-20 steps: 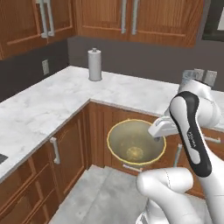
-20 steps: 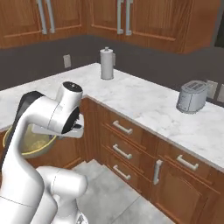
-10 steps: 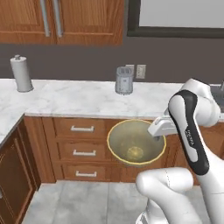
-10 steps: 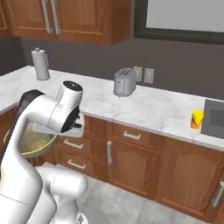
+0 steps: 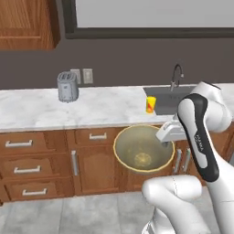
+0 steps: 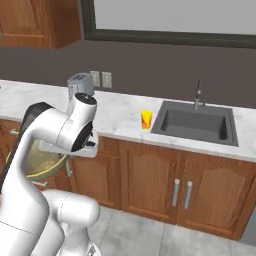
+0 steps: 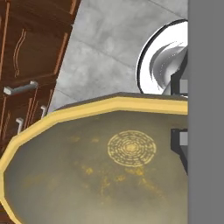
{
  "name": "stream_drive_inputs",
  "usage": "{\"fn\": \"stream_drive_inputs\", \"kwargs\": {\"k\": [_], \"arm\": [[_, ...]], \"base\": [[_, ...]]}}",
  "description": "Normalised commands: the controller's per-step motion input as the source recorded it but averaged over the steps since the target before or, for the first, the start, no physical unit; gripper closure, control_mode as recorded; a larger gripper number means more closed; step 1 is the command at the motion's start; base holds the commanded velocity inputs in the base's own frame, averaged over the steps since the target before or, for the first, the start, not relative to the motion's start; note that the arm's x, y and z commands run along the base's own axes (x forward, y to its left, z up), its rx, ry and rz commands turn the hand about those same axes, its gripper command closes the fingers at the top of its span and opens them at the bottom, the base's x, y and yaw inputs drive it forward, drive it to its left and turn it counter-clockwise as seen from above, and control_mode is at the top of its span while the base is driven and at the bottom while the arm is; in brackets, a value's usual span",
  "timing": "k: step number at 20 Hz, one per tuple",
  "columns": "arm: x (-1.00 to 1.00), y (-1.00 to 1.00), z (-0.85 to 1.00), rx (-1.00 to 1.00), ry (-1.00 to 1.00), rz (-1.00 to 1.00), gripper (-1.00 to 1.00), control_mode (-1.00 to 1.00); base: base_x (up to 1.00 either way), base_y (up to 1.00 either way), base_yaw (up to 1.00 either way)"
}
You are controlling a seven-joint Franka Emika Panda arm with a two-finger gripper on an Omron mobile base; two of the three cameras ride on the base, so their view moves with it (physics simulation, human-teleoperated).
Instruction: Pick the cup and bowl from the counter and place them on the counter next to the sink.
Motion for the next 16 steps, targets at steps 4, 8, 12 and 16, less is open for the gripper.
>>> {"fn": "stream_drive_inputs", "kwargs": {"k": [4, 8, 12, 16], "arm": [[0.00, 0.00, 0.00, 0.00, 0.00, 0.00, 1.00, 1.00], [0.00, 0.00, 0.00, 0.00, 0.00, 0.00, 1.00, 1.00], [0.00, 0.00, 0.00, 0.00, 0.00, 0.00, 1.00, 1.00], [0.00, 0.00, 0.00, 0.00, 0.00, 0.00, 1.00, 1.00]], "base": [[0.55, -1.00, -0.16], [0.79, -1.00, -0.07], [0.75, -1.00, -0.09], [0.52, -1.00, -0.14]]}}
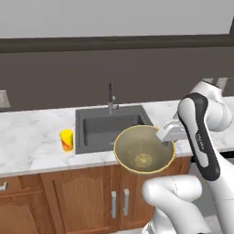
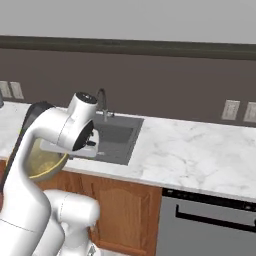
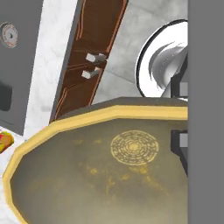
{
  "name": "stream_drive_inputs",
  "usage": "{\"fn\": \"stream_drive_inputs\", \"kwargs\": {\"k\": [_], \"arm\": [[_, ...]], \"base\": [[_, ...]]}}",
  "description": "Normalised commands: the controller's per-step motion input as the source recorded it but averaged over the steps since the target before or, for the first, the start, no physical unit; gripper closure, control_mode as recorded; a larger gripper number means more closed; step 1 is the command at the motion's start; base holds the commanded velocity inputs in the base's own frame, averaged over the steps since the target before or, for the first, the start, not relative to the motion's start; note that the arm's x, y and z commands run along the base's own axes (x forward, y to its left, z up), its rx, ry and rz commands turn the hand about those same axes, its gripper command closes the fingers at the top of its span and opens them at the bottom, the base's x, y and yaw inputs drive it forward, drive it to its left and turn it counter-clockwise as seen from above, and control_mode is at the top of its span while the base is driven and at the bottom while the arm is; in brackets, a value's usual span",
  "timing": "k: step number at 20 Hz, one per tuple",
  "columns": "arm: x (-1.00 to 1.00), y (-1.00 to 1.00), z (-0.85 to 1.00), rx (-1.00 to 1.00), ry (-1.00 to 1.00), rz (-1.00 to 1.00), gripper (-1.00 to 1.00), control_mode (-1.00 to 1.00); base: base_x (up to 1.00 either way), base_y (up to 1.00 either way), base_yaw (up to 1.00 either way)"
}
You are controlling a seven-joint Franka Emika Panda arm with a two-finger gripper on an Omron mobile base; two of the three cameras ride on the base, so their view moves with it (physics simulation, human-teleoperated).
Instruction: Pick the cup and bowl from the counter and place them on the counter next to the sink.
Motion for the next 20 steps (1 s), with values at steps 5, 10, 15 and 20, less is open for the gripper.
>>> {"fn": "stream_drive_inputs", "kwargs": {"k": [5, 10, 15, 20], "arm": [[0.00, 0.00, 0.00, 0.00, 0.00, 0.00, 1.00, 1.00], [0.00, 0.00, 0.00, 0.00, 0.00, 0.00, 1.00, 1.00], [0.00, 0.00, 0.00, 0.00, 0.00, 0.00, 1.00, 1.00], [0.00, 0.00, 0.00, 0.00, 0.00, 0.00, 1.00, 1.00]], "base": [[0.42, -1.00, -0.23], [0.64, -0.68, -0.27], [0.41, 0.09, -0.29], [0.15, 0.26, -0.24]]}}
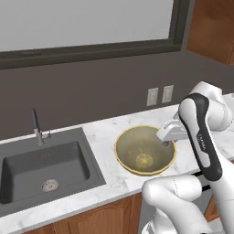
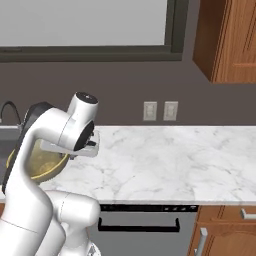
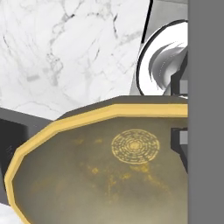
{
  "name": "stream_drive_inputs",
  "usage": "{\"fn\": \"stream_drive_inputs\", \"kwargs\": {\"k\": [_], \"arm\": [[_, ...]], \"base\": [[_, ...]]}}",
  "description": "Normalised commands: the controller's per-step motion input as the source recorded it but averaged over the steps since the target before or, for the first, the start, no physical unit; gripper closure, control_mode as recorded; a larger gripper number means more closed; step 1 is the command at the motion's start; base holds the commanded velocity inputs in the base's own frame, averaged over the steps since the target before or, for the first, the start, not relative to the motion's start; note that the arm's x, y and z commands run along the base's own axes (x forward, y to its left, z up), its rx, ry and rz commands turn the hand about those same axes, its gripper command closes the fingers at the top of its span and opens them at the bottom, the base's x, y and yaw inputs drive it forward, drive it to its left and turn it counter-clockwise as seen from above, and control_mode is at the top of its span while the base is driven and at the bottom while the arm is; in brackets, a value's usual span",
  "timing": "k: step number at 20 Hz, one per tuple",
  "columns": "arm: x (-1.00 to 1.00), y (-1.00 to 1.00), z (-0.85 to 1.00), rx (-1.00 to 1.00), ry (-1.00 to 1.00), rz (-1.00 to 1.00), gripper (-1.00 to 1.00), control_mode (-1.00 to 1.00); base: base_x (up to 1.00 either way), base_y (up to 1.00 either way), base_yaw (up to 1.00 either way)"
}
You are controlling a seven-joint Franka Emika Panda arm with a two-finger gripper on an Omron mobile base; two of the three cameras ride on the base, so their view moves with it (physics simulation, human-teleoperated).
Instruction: Pick the cup and bowl from the counter and place them on the counter next to the sink.
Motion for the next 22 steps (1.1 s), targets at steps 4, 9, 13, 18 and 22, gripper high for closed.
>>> {"fn": "stream_drive_inputs", "kwargs": {"k": [4, 9, 13, 18, 22], "arm": [[0.00, 0.00, 0.00, 0.00, 0.00, 0.00, 1.00, 1.00], [0.00, 0.00, 0.00, 0.00, 0.00, 0.00, 1.00, 1.00], [0.00, 0.00, 0.00, 0.00, 0.00, 0.00, 1.00, 1.00], [0.14, 0.17, 0.00, 0.00, 0.00, -0.04, 1.00, -1.00], [0.47, 0.45, 0.00, 0.00, 0.05, -0.17, 1.00, -1.00]], "base": [[0.00, 0.00, -0.03], [0.00, 0.00, 0.00], [0.00, 0.00, 0.00], [0.00, 0.00, 0.00], [0.00, 0.00, 0.00]]}}
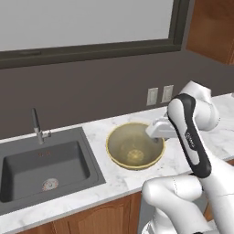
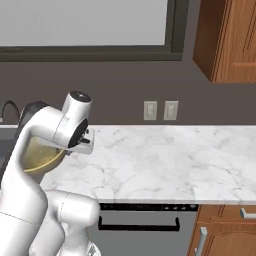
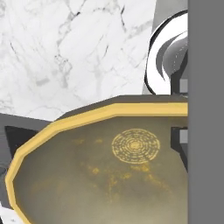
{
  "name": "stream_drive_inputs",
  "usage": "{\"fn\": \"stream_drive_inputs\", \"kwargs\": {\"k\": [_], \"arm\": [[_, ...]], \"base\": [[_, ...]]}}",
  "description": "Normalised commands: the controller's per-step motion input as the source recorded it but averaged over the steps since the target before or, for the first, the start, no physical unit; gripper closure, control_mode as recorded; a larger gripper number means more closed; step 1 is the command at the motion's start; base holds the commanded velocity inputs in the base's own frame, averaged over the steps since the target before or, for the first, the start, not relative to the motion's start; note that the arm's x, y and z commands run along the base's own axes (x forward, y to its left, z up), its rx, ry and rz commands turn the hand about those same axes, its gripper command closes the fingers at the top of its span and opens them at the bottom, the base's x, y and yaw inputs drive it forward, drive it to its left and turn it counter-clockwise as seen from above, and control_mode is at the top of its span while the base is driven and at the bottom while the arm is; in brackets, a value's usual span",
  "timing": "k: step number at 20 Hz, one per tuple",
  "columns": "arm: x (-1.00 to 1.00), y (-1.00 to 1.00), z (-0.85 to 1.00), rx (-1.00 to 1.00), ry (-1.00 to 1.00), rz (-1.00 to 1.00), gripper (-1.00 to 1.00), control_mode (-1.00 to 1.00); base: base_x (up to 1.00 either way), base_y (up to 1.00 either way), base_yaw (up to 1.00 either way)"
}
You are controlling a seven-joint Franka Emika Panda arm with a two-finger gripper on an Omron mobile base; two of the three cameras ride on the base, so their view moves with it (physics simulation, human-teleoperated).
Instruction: Pick the cup and bowl from the counter and place them on the counter next to the sink.
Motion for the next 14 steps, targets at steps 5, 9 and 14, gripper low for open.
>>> {"fn": "stream_drive_inputs", "kwargs": {"k": [5, 9, 14], "arm": [[0.37, 0.17, 0.00, 0.00, 0.03, -0.08, 1.00, -1.00], [0.49, 0.06, -0.09, 0.00, 0.00, -0.11, 1.00, -1.00], [0.41, 0.17, -0.29, 0.00, 0.09, -0.15, 1.00, -1.00]], "base": [[0.00, 0.00, 0.00], [0.00, 0.00, 0.00], [0.00, 0.00, 0.00]]}}
